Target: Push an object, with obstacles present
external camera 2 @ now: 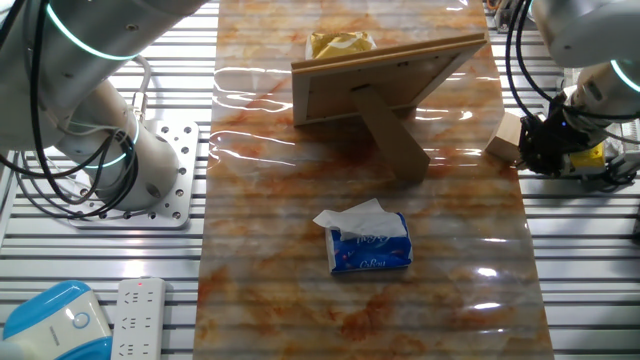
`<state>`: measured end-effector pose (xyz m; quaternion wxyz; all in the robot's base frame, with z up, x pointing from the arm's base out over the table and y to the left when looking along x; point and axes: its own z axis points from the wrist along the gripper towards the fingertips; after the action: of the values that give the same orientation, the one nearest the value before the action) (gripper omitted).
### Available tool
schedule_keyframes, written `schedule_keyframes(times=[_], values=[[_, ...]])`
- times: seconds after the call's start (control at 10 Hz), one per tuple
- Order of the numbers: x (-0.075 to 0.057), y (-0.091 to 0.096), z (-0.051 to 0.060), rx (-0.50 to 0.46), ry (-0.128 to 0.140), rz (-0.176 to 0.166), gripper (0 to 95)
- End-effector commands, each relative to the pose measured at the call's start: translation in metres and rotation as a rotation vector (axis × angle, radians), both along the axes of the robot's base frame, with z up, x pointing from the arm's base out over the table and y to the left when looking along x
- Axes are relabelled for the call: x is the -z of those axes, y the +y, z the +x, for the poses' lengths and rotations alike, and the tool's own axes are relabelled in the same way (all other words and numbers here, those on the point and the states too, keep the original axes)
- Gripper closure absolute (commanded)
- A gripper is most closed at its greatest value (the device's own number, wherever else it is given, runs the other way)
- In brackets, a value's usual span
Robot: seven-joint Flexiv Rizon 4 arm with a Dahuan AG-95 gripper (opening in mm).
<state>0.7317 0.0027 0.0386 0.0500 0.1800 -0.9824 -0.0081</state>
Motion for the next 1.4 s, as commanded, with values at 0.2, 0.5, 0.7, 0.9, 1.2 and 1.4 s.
schedule_keyframes(times=[0.2,0.5,0.7,0.9,1.2,1.4], values=[[0.000,0.000,0.000,-0.018,0.000,-0.009,95.0],[0.000,0.000,0.000,-0.032,0.000,-0.008,95.0],[-0.001,0.000,0.002,-0.047,-0.006,-0.009,95.0],[-0.006,0.002,0.011,-0.055,-0.008,0.002,95.0],[-0.003,0.007,0.016,-0.048,-0.020,0.016,95.0],[-0.004,0.007,0.016,-0.057,-0.026,0.021,95.0]])
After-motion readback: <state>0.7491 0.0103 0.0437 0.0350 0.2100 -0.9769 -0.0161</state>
